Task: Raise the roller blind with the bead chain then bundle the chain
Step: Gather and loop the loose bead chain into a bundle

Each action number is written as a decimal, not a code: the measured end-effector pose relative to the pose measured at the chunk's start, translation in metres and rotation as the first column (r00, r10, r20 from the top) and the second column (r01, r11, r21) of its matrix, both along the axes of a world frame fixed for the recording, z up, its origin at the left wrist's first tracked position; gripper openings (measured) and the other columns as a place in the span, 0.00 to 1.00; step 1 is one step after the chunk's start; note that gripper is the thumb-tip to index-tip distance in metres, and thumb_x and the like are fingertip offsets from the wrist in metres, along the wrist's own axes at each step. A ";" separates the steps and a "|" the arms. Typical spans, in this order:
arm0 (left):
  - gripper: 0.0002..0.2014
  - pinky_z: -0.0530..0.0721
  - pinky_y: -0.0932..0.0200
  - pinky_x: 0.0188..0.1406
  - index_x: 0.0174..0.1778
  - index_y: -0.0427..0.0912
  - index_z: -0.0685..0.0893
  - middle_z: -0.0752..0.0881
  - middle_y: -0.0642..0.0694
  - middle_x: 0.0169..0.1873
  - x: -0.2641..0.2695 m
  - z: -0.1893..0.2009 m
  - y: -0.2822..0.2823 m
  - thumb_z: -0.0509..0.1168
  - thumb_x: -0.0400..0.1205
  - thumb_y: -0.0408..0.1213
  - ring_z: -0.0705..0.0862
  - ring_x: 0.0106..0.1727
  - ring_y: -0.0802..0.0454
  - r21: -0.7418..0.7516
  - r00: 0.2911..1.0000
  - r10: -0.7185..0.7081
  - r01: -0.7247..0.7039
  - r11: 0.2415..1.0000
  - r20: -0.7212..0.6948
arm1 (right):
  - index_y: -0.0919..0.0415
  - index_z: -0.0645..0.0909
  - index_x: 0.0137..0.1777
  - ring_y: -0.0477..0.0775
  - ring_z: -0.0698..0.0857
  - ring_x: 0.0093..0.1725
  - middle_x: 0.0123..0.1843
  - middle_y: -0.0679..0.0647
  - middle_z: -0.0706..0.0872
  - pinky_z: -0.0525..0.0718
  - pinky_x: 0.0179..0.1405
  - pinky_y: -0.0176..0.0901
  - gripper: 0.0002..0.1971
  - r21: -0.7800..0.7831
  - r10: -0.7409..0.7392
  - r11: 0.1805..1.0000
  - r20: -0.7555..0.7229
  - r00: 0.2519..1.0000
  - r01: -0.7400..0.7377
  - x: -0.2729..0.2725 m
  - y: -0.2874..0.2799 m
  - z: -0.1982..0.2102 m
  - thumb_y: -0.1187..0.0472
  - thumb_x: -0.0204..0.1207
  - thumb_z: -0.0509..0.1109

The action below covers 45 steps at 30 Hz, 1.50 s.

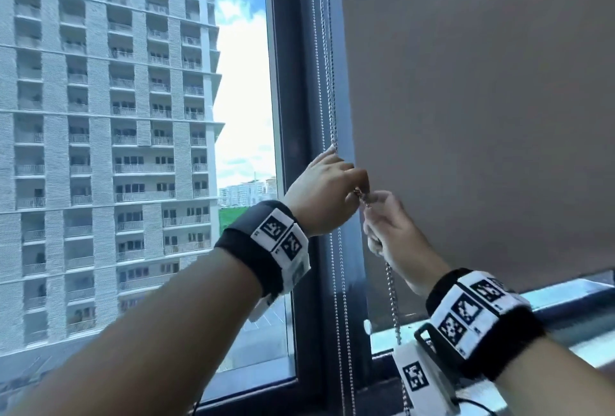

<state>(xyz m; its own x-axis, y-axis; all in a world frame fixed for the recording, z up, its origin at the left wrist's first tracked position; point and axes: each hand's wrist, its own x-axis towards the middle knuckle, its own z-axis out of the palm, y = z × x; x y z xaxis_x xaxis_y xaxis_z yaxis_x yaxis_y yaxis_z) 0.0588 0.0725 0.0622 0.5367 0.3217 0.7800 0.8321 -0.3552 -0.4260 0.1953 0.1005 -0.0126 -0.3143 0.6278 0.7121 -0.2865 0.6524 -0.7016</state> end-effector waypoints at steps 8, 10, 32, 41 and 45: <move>0.07 0.77 0.60 0.39 0.45 0.49 0.85 0.86 0.41 0.38 0.004 0.000 0.005 0.64 0.76 0.36 0.79 0.35 0.51 -0.136 0.640 -0.230 0.470 0.872 0.733 | 0.51 0.81 0.34 0.42 0.72 0.25 0.31 0.46 0.79 0.71 0.28 0.36 0.21 0.136 -0.248 0.955 -0.129 0.960 0.265 0.008 0.023 0.011 0.74 0.81 0.56; 0.07 0.78 0.58 0.42 0.45 0.48 0.84 0.84 0.44 0.36 0.009 0.002 0.005 0.64 0.76 0.32 0.79 0.34 0.56 -0.084 0.446 -0.252 0.608 0.789 0.859 | 0.49 0.84 0.39 0.41 0.78 0.31 0.34 0.46 0.83 0.79 0.36 0.36 0.19 0.172 -0.282 0.936 -0.157 0.947 0.307 0.005 0.026 0.023 0.71 0.82 0.59; 0.12 0.88 0.54 0.42 0.57 0.40 0.72 0.81 0.42 0.36 0.031 0.003 0.014 0.57 0.82 0.22 0.83 0.32 0.53 0.274 -0.209 -0.186 0.836 0.476 0.960 | 0.61 0.81 0.45 0.37 0.82 0.31 0.35 0.50 0.85 0.79 0.34 0.24 0.08 0.076 -0.002 0.997 -0.080 0.997 0.008 -0.007 0.039 0.082 0.70 0.81 0.62; 0.10 0.80 0.52 0.36 0.35 0.51 0.78 0.83 0.42 0.35 0.020 0.006 0.018 0.62 0.76 0.31 0.80 0.34 0.48 0.097 0.469 -0.277 0.372 0.923 0.839 | 0.56 0.79 0.40 0.37 0.74 0.28 0.35 0.49 0.80 0.73 0.31 0.27 0.09 0.068 -0.122 0.990 -0.057 0.991 0.126 -0.008 0.037 0.086 0.65 0.80 0.63; 0.10 0.86 0.48 0.43 0.35 0.55 0.85 0.84 0.43 0.41 0.017 0.006 0.024 0.61 0.73 0.36 0.84 0.40 0.49 0.093 0.632 -0.201 0.200 0.975 0.748 | 0.57 0.79 0.41 0.46 0.74 0.35 0.36 0.52 0.80 0.75 0.39 0.35 0.07 0.058 -0.119 0.991 -0.073 0.990 0.124 -0.011 0.038 0.084 0.65 0.79 0.62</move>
<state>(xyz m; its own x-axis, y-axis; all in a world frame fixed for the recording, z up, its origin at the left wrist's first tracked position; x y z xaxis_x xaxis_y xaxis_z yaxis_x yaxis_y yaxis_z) 0.0761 0.0968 0.0683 -0.1797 0.2772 0.9439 0.7737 -0.5527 0.3096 0.1843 0.1384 0.0718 -0.1866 0.6118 0.7687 -0.2491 0.7274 -0.6394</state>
